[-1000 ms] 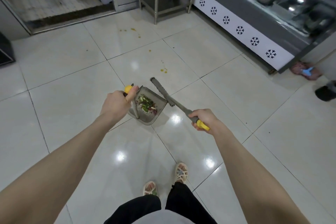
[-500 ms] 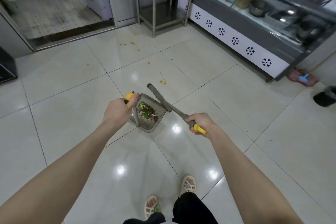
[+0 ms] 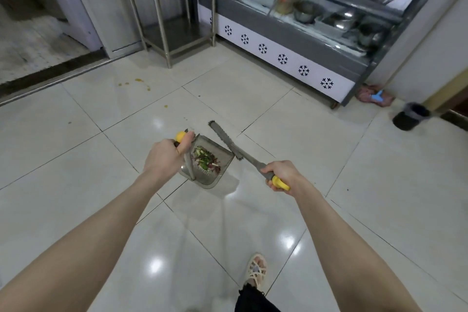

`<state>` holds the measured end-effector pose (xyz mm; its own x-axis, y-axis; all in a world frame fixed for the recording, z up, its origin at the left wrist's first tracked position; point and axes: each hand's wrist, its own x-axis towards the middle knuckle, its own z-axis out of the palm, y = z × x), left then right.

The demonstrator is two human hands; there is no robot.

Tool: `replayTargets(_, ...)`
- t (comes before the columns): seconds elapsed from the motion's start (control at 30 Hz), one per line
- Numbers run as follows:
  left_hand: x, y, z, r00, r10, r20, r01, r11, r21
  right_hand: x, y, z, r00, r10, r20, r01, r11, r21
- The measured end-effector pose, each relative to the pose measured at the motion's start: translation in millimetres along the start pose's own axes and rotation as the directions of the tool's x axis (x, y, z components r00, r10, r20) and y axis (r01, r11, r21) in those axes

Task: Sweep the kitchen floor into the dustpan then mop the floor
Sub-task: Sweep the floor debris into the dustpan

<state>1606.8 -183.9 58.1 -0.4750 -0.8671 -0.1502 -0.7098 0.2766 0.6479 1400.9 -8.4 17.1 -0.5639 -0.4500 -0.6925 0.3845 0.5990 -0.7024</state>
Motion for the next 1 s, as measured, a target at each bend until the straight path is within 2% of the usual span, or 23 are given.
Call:
replayTargets(0.33,76.2,169.8,125.9,0.990,0.118,0.082,-0.118,0.993,0.000,70.7,-45.0,-185.8,0.995,0.011,-0.099,-0.004,0.998,0.069)
replayTargets(0.73,137.7,323.0,242.0,0.925,0.315,0.213,-0.321,0.947,-0.004,115.0,-62.2,-334.3,0.972,0.036,-0.232,0.010,0.981,0.196)
replayTargets(1.0,211.0,409.9,320.5,0.886,0.357,0.296,-0.354,0.933,-0.066,175.1,-99.5,-424.6,0.939,0.112,-0.325,-0.039,0.974,0.224)
